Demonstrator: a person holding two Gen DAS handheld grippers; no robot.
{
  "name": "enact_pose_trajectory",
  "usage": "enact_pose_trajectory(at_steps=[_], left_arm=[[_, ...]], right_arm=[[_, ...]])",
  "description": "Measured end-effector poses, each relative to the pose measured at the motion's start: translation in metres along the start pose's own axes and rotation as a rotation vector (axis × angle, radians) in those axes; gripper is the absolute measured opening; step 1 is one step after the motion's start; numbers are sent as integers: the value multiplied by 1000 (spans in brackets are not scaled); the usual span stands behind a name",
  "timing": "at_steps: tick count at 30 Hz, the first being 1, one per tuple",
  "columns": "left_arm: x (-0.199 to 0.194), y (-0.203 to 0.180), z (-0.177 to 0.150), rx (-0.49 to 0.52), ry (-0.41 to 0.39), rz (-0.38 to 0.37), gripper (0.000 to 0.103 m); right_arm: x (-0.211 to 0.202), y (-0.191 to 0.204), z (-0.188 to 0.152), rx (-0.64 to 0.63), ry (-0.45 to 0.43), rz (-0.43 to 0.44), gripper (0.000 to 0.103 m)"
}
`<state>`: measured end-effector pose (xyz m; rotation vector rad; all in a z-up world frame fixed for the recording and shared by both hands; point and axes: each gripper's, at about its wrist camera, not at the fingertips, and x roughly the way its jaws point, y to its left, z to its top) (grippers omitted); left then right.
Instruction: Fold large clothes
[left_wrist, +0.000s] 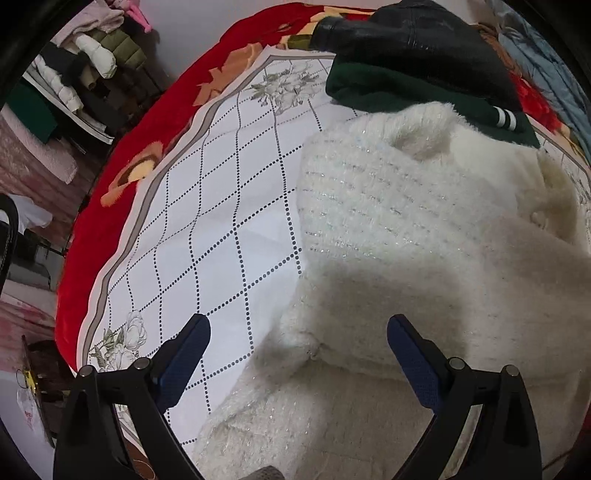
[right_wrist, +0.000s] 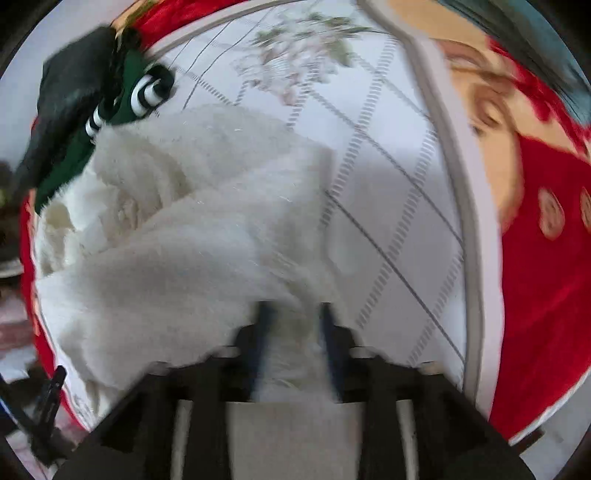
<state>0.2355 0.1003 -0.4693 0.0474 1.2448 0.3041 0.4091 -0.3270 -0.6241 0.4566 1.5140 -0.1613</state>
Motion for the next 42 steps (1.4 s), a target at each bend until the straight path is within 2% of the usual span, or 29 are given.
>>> enact_pose_trajectory(at_steps=[1,4,7,9,10,12,14,15,17,18,19,21,22,23,26,28,29,31,33,35,36,38,40,42], left_arm=[[-2,-1,-3,8,-3,4,98],[-9,-6,-14,33,2,2,98],[-15,-25,-30,68,8,9,98],[-18,-40,-42,88,12,25,98],[-20,-48,-47,95,13,34,98],[-24,-64,-59,103,6,78,98],[-28,-77,-70,104,7,131,98],[-31,-83,-75,101,10,159,98],[-44,-97,-88,87,22,219,98],[-55,-105,-95,76,27,242,98],[-65,-114,-100,70,29,255,98],[-83,-132,-111,79,29,278,98],[-94,-145,-117,90,30,285,98],[-104,-161,-125,102,31,284,98],[-125,-208,-147,140,50,240,98],[-130,-248,-168,175,78,189,98],[-131,-263,-176,185,93,163,98],[-132,-295,-192,203,115,114,98],[-130,-326,-208,237,145,78,98],[-126,-354,-223,269,164,71,98],[-121,-365,-230,293,172,90,98],[-106,-379,-241,327,195,141,98],[-87,-384,-249,339,216,207,100],[-74,-381,-248,326,220,226,100]], right_arm=[[-10,-7,-8,6,-16,-3,54],[-19,-22,-27,-16,-10,-39,54],[0,-29,-35,-83,29,-44,53],[16,-24,-34,-155,33,-55,32],[26,-23,-32,-191,31,-72,11],[43,-38,-25,-159,6,-115,11],[61,-65,-19,-38,65,-27,11],[63,-68,-17,-34,80,-6,11],[55,-65,-16,-106,125,17,11],[47,-68,-18,-130,150,57,13],[38,-72,-20,-148,166,93,20],[14,-86,-27,-207,185,130,38],[4,-93,-30,-234,182,140,53],[-9,-103,-34,-267,173,152,62],[-39,-135,-41,-331,131,208,63],[-49,-166,-45,-324,113,264,63],[-49,-176,-42,-305,130,305,63],[-38,-207,-34,-224,232,423,63],[-24,-223,-30,-173,288,456,63],[-17,-239,-28,-179,307,403,63],[-13,-245,-26,-198,315,359,63],[-10,-252,-19,-209,325,337,63],[-5,-253,-14,-217,334,321,63],[-1,-251,-7,-231,331,309,63]])
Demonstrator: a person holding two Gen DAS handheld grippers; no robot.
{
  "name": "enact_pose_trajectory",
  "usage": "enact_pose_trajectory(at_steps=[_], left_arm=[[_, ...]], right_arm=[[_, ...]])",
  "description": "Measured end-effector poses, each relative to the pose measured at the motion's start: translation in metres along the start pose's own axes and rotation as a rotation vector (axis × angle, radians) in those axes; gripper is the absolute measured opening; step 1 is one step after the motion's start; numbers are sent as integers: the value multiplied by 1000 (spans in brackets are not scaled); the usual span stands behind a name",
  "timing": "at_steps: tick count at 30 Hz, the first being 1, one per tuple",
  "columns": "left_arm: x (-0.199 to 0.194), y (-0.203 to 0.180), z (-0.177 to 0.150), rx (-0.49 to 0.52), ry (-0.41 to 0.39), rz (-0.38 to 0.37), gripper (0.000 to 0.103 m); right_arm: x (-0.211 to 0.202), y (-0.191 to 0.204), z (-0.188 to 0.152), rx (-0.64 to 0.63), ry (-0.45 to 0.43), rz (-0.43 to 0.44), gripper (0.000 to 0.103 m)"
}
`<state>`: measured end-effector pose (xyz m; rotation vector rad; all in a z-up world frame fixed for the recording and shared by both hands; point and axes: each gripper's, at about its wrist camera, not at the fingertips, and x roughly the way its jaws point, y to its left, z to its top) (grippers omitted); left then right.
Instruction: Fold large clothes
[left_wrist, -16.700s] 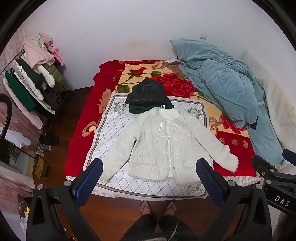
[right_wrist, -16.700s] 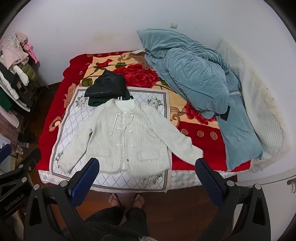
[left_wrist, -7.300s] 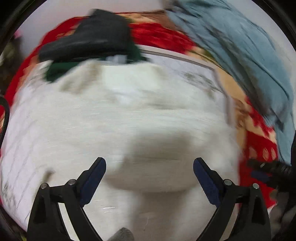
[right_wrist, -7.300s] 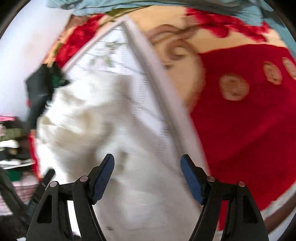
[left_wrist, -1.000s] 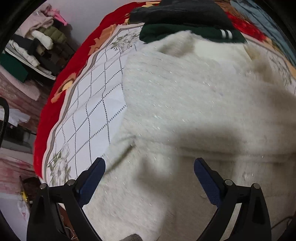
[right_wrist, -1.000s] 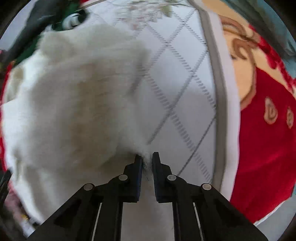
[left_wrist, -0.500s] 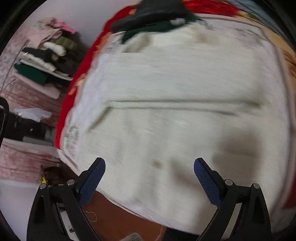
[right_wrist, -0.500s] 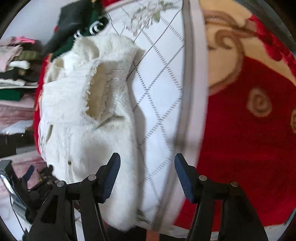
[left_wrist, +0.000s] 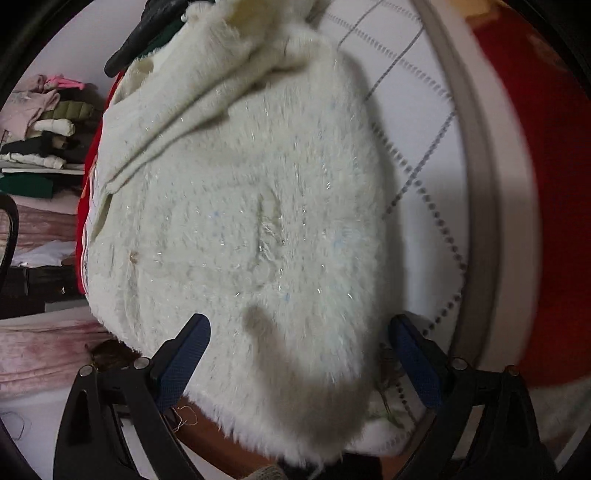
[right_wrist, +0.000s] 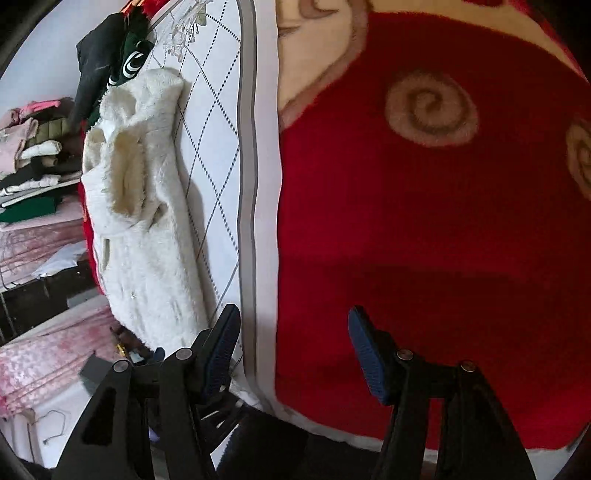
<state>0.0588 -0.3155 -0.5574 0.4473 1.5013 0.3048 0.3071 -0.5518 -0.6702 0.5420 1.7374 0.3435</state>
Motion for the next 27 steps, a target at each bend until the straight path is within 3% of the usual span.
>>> enact_pose_trajectory(at_steps=[3,5,6,7,9,11,15,18,21,22,23,24,27], left_arm=[[-1,13,8,-69,-44,19,97],[-5,21,10,-97,-68,24,59],[-3,29,12,-117,-65,6,20],[-1,37,13,-140,-60,-35,16],[-2,51,15,-168,-78,-71,12],[-10,67,13,-192,-118,-87,11],[-29,89,7,-211,-176,-103,10],[-39,101,2,-232,-194,-113,10],[-38,114,3,-265,-194,-130,9],[-36,122,3,-281,-195,-142,9],[-35,126,2,-292,-194,-153,9],[-37,128,2,-302,-192,-167,9],[-41,142,1,-342,-193,-217,9]], right_arm=[[5,10,17,-24,1,6,63],[10,17,29,-40,-1,19,63],[15,23,37,-47,-2,39,63],[21,31,46,-54,-2,67,63],[33,44,62,-64,-2,128,69],[46,62,80,-78,-5,248,95],[66,96,105,-84,5,410,97],[82,122,119,-87,16,483,97],[102,141,130,-71,54,437,97],[111,146,133,-53,68,414,91],[115,150,135,-42,73,387,51],[118,155,136,-25,80,348,36],[107,171,129,0,41,312,28]])
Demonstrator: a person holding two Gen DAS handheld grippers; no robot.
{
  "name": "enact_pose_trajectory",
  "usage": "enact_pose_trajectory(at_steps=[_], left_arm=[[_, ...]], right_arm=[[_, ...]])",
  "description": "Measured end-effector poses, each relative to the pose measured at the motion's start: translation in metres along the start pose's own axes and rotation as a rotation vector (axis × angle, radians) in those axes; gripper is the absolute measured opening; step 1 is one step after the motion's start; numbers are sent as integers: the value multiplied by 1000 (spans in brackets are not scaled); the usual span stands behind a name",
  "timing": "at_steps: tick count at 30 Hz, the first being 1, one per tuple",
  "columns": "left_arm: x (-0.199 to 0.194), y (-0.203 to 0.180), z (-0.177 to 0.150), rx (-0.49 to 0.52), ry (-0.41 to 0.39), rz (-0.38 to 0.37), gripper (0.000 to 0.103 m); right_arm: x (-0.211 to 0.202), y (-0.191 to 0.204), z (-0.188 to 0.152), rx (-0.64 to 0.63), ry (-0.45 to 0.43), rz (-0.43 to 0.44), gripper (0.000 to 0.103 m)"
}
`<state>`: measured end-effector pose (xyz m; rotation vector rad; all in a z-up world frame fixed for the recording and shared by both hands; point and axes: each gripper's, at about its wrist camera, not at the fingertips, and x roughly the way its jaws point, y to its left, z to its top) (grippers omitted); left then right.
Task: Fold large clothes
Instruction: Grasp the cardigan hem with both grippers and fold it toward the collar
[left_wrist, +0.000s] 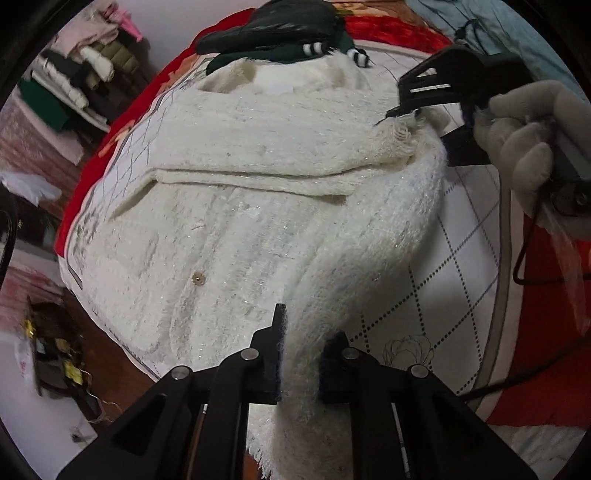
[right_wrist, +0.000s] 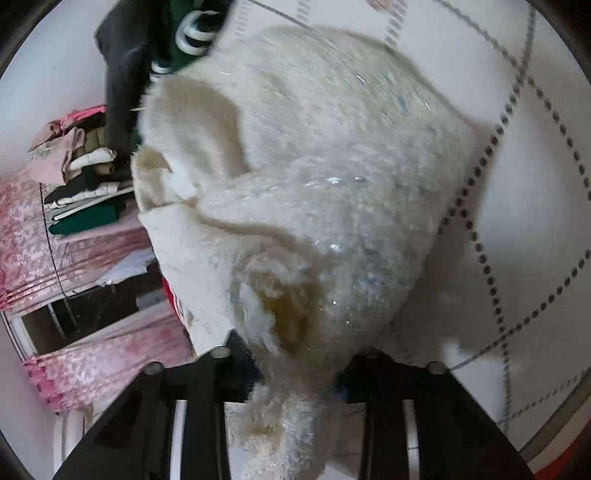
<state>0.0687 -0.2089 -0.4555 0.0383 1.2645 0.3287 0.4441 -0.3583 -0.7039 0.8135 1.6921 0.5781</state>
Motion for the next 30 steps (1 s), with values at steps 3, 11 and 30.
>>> enact_pose_trajectory(at_steps=[3,11,30], left_arm=[[-13,30,5,-55,-4,-60,9],[-36,149,20,-178,-21,-183,10],[155,415,25,-577,154,-370,21]], right_arm=[[-23,39,-19,-29,-39,-44,25],[-30,195,-65,-153,-70,-214,24],[241,345,-42,-216,19,-439,80]])
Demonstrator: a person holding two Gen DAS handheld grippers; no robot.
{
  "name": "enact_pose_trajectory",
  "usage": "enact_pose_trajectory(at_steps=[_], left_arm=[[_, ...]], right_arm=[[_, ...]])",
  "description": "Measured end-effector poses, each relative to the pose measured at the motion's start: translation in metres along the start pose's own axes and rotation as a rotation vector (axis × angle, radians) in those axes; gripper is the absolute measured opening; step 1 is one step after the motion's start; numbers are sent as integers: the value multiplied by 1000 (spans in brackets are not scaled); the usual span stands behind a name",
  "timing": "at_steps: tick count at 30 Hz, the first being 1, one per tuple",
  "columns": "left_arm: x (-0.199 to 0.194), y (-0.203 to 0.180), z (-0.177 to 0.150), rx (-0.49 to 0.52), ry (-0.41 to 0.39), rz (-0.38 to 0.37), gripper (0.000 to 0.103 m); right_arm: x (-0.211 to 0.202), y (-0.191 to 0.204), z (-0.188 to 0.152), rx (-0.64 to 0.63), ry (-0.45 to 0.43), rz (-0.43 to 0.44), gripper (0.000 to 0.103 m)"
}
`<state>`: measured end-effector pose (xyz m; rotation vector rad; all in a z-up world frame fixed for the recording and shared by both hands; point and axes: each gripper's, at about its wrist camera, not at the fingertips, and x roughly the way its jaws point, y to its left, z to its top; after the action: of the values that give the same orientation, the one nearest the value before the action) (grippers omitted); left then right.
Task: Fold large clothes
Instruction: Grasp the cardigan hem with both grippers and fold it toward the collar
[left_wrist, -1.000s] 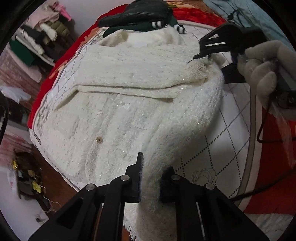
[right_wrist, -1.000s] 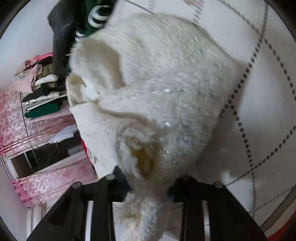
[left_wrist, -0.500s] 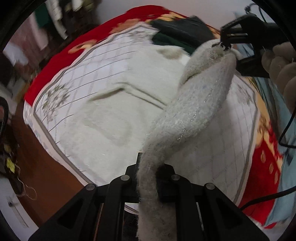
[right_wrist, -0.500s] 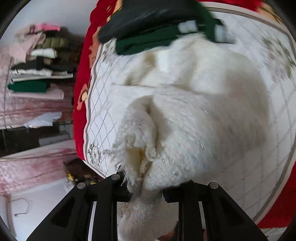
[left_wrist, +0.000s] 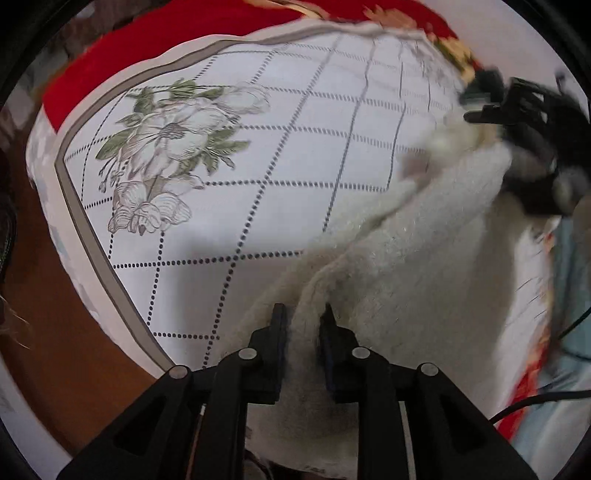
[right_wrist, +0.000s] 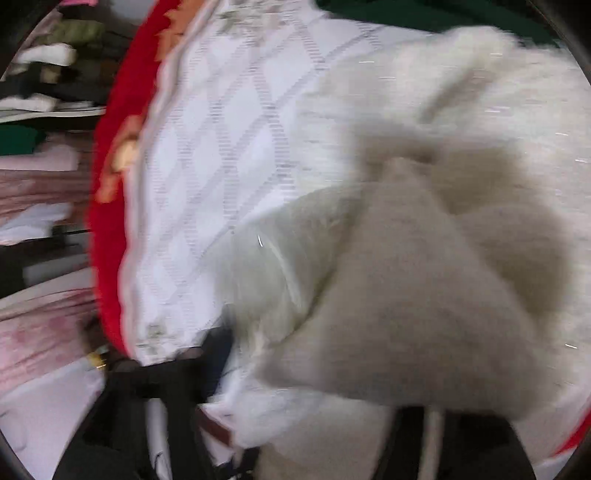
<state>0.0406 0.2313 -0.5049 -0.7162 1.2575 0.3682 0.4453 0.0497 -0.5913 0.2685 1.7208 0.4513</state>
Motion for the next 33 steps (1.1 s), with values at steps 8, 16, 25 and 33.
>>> enact_pose_trajectory(at_steps=[8,16,25,33], left_arm=[[-25,-6,-7,-46,-107,34,96],[43,-2,6,-79,-5,183,100],[34,-27,14,36,-23,332,100],[-5,-64,8,81,-87,294,100]], right_arm=[[-100,-88,-28,-21,-106,274,83],[-113,-230,-14,145,-178,106,86],[-68,-226,15,130,-207,269,28],[-148,-332,-141,366,-216,95,19]])
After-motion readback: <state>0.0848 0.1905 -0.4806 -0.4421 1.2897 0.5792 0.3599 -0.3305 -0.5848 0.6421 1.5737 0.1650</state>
